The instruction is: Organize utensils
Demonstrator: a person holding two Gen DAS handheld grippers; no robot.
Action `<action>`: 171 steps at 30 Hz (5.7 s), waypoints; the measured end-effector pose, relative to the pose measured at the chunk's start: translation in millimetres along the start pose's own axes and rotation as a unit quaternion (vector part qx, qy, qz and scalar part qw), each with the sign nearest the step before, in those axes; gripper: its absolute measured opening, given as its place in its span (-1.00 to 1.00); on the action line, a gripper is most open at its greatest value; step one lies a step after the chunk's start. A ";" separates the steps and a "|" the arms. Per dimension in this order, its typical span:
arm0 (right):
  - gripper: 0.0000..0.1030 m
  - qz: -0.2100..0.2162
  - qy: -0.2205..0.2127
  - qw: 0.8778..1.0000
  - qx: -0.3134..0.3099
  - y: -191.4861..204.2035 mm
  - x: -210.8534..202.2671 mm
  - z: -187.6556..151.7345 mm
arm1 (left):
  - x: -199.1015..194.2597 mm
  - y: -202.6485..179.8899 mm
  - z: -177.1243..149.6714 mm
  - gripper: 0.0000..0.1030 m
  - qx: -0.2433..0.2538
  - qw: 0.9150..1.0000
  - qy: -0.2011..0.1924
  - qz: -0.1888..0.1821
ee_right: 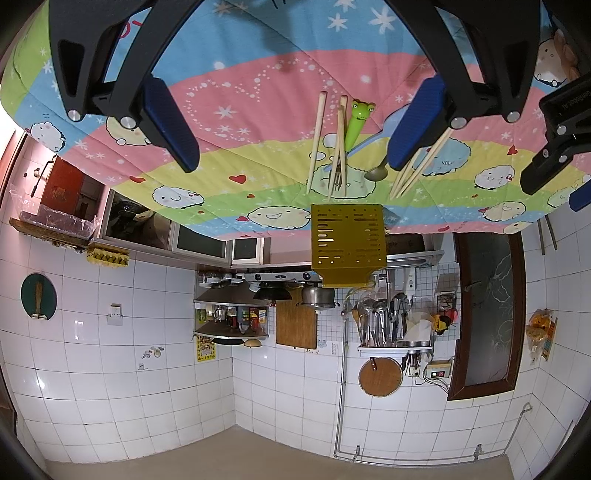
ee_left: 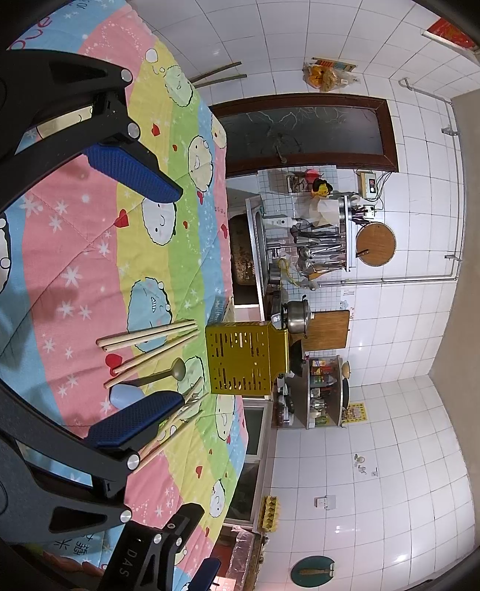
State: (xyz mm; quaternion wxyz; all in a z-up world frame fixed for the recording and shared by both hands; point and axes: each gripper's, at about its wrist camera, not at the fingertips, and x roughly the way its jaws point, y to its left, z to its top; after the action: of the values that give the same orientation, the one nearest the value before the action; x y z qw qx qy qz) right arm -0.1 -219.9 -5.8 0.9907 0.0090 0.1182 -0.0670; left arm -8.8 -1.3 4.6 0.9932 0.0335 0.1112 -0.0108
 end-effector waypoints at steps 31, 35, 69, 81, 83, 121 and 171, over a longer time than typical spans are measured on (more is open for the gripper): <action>0.93 -0.003 0.001 1.000 0.001 1.4 1.0 0.8 | -1.1 1.6 3.3 0.91 -0.002 1.000 -0.004 0.001; 0.93 -0.003 0.005 1.000 -0.002 3.0 2.6 0.1 | 0.6 1.4 3.7 0.91 0.001 1.000 0.001 0.002; 0.93 0.025 0.135 0.990 0.010 -0.4 133.2 47.2 | 147.1 0.4 44.5 0.90 0.031 0.984 0.164 -0.054; 0.93 -0.012 0.209 0.978 -0.006 1.5 246.6 52.7 | 262.2 8.6 43.6 0.88 0.003 0.966 0.256 -0.025; 0.93 -0.020 0.223 0.974 -0.014 3.1 259.8 47.6 | 274.2 9.3 43.3 0.88 0.000 0.964 0.267 -0.024; 0.00 0.003 0.286 0.958 -0.028 14.3 285.6 17.0 | 311.1 -12.6 6.2 -0.14 -0.005 0.937 0.347 -0.045; -0.90 0.026 0.156 0.987 0.034 7.5 217.0 101.1 | 232.7 -6.7 94.1 -0.92 -0.029 0.980 0.182 -0.079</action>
State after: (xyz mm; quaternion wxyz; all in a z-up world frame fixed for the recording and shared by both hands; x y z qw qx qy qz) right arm 233.4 -244.2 41.3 0.9606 0.0562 0.2689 -0.0429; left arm 238.6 -17.7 44.1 0.9528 -0.0031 0.2928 -0.0801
